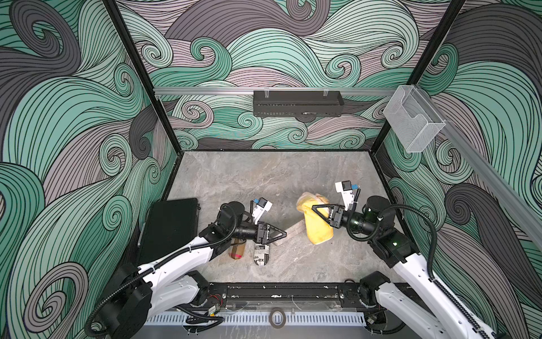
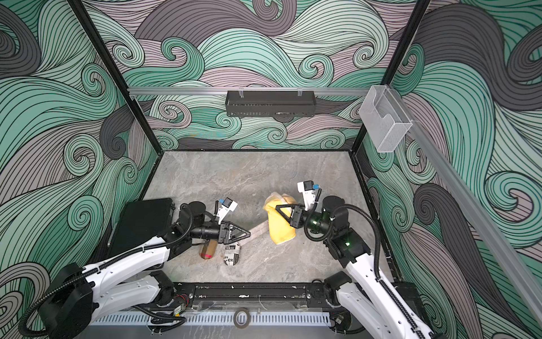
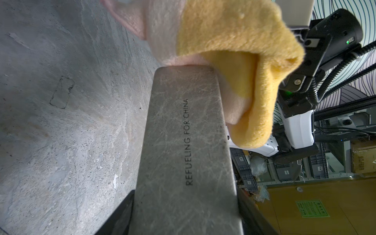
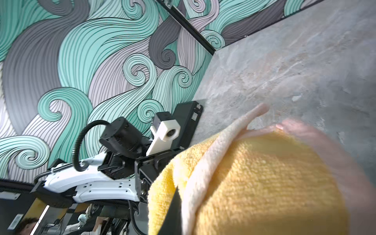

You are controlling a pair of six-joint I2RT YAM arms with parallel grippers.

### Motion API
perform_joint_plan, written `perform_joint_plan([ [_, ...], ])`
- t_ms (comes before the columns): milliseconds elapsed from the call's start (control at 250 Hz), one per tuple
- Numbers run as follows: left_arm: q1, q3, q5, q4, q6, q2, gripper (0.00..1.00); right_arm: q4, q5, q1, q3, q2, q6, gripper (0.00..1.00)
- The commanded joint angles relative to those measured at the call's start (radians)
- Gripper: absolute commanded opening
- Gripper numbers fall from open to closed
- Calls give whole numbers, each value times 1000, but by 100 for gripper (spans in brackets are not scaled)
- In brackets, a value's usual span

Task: Wipe the eyeglass case
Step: Wipe the dirt from the eyeglass case.

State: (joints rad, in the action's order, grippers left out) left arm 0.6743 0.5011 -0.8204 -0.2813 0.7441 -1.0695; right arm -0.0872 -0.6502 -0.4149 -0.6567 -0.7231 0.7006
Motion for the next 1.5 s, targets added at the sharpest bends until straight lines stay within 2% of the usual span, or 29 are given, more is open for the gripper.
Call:
perform_joint_plan([
  [0,-8,11,-42,-83,-20,4,47,-4,-34,2,-11,-15,-8,0],
  [140,-8,16,-47,-83,-20,10,47,-264,254,5,-31,-44,-58,0],
  [200,-8,14,-45,-78,-23,13,47,-305,299,18,-24,-67,-50,0],
  [288,-8,13,-42,-73,-26,20,47,-280,284,31,-6,-73,-29,0],
  [419,-8,13,-36,-71,-29,26,48,-321,296,33,-37,-79,-73,0],
  [527,-7,14,-39,-78,-30,17,48,-176,121,41,-2,-46,-54,0],
  [695,-8,13,-56,-99,-28,3,48,-44,44,41,40,-26,-30,0],
  [1011,-4,22,-81,-103,-34,-2,48,-232,91,39,6,-257,-146,0],
  [1286,-4,16,-72,-94,-44,-13,48,-179,142,46,13,-45,-144,0],
  [1498,-3,17,-74,-96,-44,-26,48,-75,1,46,41,-20,-104,0],
])
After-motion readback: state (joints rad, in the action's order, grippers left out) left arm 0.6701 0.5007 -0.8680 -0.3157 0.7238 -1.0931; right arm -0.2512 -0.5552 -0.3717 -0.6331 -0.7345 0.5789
